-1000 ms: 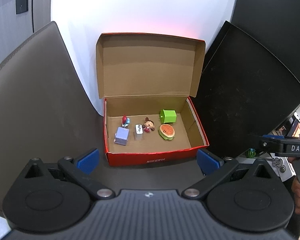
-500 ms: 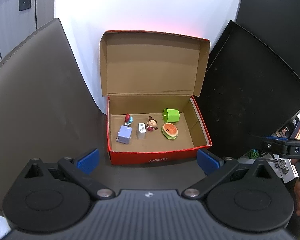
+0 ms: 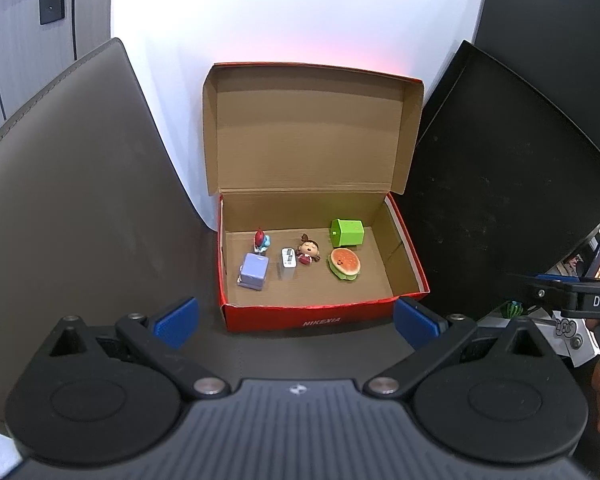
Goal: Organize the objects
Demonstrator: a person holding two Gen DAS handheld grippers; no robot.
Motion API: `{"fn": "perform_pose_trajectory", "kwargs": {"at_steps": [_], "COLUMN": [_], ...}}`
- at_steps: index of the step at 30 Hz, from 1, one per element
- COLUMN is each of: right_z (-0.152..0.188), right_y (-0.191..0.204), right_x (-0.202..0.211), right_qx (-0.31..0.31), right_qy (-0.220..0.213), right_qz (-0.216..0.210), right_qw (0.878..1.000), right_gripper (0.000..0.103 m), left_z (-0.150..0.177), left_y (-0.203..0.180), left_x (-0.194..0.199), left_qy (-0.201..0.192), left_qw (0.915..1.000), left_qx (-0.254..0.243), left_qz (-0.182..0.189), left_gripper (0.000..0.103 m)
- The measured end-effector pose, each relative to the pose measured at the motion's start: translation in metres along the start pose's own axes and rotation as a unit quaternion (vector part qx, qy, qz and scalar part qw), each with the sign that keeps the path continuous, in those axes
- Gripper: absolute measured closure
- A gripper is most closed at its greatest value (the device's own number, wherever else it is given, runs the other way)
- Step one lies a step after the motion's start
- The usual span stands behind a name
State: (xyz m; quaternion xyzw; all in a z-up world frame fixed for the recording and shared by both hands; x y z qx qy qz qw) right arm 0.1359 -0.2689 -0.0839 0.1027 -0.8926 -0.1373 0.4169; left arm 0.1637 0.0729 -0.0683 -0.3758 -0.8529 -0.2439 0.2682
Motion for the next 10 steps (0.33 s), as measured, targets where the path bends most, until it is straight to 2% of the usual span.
{"fn": "perform_pose_trajectory", "kwargs": {"at_steps": [10], "right_z": [0.0061], "right_y": [-0.0064], "right_x": [-0.0046], "right_qx": [-0.005], "right_qy": [0.007], "right_qz": [0.004], "right_qw": [1.0], "right_gripper": [0.0], "left_z": [-0.001], "left_y": [-0.0017], "left_x": [-0.0018], "left_qy": [-0.004], "left_qw": [1.0], "left_qx": [0.0], "left_qz": [0.006], "left_gripper": [0.0]}}
Point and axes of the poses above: each gripper's, at about its wrist camera, not at the fingertips, and x roughly against the way its jaws point, y to its left, z to its underside, the point moved 10 cm from there along -x, roughly the way its jaws point, and after that the axes turned 5 degrees about -x, right-handed, at the moved point
